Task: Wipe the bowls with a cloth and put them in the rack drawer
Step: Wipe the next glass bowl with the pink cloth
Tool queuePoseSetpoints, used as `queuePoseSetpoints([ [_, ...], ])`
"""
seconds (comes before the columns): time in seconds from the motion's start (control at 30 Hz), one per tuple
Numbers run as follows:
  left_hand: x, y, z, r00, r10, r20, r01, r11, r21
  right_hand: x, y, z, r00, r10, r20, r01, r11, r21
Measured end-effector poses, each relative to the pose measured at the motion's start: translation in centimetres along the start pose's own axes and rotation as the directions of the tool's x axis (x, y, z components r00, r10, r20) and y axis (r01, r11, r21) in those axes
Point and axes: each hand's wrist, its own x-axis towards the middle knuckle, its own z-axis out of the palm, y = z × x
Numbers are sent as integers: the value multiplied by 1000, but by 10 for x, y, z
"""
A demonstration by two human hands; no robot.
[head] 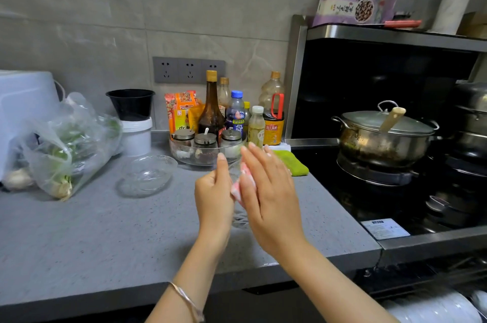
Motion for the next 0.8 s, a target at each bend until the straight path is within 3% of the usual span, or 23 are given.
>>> queuePoseSetpoints([
  [0.07,-4,0,2,1000,3,31,-3,1000,30,6,2,-2,999,4,-44,-3,1000,25],
  [0.17,-7,4,0,997,9,77,-13,999,46,17,6,-11,985,172,-24,-161,956,245],
  [0.3,2,-1,-13,990,-40,137,51,996,-78,29,8,-24,900,401,174,-424,706,567],
  [0.4,5,1,-19,987,-90,135,121,962,-244,28,6,-31,812,528,250,-556,569,606],
  [0.5,7,4,-21,984,-102,143,144,935,-323,26,4,-33,811,529,249,-553,555,622],
  [0.6,11,11,-25,982,-51,182,86,978,-190,29,1,-36,792,538,287,-586,539,606],
  [0.7,13,20,-30,963,80,256,-82,997,-4,33,0,-42,825,494,274,-555,616,559],
  [0.8,9,32,-27,892,184,414,-243,965,95,36,-5,-41,893,364,264,-450,714,537],
])
